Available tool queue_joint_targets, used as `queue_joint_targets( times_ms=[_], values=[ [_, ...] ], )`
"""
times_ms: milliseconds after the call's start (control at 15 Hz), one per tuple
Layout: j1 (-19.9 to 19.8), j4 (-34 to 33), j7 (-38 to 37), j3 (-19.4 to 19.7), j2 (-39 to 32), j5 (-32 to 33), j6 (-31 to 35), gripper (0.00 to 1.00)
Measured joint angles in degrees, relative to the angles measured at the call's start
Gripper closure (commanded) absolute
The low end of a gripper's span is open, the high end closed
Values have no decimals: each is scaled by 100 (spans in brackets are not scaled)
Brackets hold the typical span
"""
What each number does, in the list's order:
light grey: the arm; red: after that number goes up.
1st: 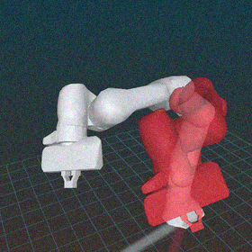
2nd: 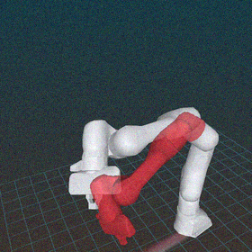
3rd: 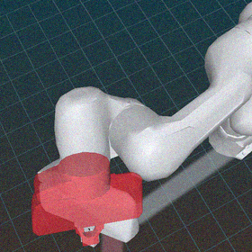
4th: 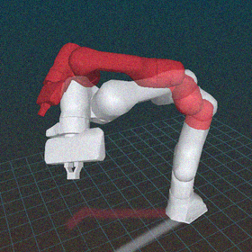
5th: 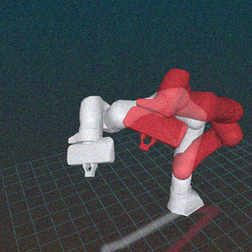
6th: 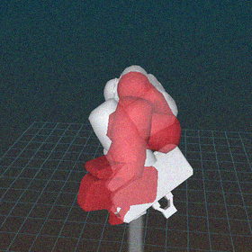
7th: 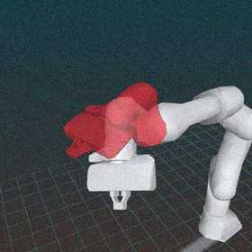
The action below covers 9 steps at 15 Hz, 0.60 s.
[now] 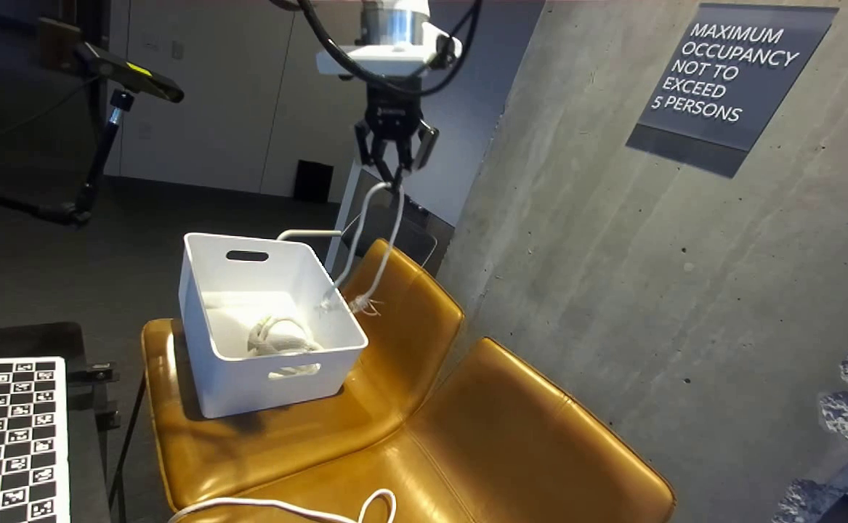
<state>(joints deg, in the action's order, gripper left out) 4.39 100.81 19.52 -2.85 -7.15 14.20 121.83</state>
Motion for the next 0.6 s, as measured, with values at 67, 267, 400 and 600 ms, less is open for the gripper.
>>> queue_joint_targets(
  times_ms=[67,267,400,600],
  values=[
    [132,19,-161,-120,169,0,-204,97],
    [539,59,-659,-544,563,-73,-755,97],
    [743,134,-908,-775,702,-259,-864,97],
    [821,280,-998,-868,722,-514,-838,97]
  ],
)
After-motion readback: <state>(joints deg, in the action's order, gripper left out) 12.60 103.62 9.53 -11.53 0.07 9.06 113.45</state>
